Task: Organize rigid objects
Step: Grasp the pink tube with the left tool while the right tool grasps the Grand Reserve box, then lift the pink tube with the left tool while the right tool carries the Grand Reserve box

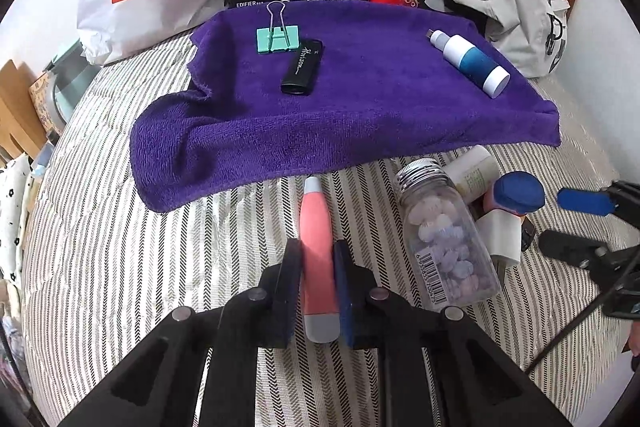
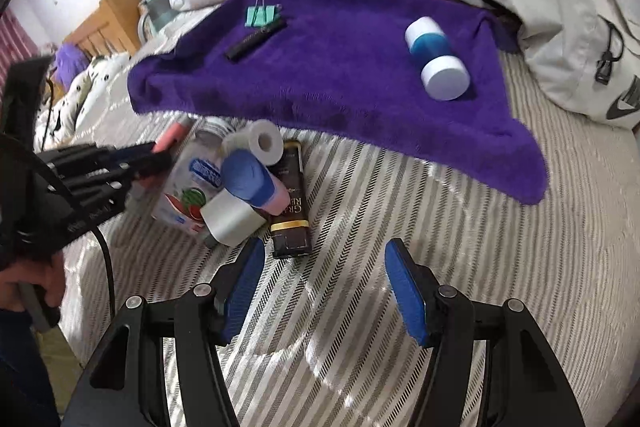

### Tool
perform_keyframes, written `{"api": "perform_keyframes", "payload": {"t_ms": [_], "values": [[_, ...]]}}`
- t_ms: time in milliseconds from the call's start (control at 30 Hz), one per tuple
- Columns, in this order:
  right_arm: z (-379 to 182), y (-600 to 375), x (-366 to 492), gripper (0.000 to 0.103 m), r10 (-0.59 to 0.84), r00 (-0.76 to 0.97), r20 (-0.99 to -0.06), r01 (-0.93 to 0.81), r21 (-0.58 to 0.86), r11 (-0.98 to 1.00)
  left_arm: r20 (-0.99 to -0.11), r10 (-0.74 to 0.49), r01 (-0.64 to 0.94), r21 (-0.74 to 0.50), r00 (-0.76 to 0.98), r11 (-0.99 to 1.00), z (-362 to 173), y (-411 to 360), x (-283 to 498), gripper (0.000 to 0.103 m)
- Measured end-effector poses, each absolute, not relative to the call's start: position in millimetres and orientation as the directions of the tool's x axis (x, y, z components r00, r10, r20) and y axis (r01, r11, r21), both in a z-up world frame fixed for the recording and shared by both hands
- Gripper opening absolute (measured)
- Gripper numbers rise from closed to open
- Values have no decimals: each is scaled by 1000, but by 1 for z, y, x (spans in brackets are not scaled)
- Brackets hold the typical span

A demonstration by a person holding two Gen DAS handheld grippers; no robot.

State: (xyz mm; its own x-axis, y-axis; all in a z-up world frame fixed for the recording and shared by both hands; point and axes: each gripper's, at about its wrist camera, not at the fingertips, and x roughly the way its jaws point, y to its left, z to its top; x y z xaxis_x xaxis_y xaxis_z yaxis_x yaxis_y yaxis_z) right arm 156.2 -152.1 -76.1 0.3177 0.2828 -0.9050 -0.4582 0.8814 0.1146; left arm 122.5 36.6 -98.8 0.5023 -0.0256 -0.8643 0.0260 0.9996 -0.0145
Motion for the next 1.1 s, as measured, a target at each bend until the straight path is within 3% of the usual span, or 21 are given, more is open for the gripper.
{"api": "perform_keyframes", "payload": {"t_ms": [233,300,367,433,533,767,1100], "values": [[-89,-130,156,59,242,378,-894,-526,8,851,-865,-23,29,-10,501,1000,-99,36,124,17],[-88,-128,155,48,268,389,-881,-545,13,838,-865,-23,29,-10,502,1000,-99,36,123,17],[-87,-128,154,29,276,393,-877,-548,17,836,-865,-22,28,-9,500,1000,-99,36,123,17],[-87,-131,153,26,283,392,-875,-552,22,833,-866,-20,27,-8,499,1000,-99,35,124,17],[-86,-142,151,25,293,375,-880,-544,48,838,-866,-22,33,-5,500,999,-99,36,124,17],[-83,-194,133,24,157,349,-924,-433,-10,901,-865,-20,28,-7,502,1000,-100,35,124,17],[-85,-206,136,27,170,381,-909,-395,6,919,-866,-12,26,1,499,1000,-99,34,124,17]]}}
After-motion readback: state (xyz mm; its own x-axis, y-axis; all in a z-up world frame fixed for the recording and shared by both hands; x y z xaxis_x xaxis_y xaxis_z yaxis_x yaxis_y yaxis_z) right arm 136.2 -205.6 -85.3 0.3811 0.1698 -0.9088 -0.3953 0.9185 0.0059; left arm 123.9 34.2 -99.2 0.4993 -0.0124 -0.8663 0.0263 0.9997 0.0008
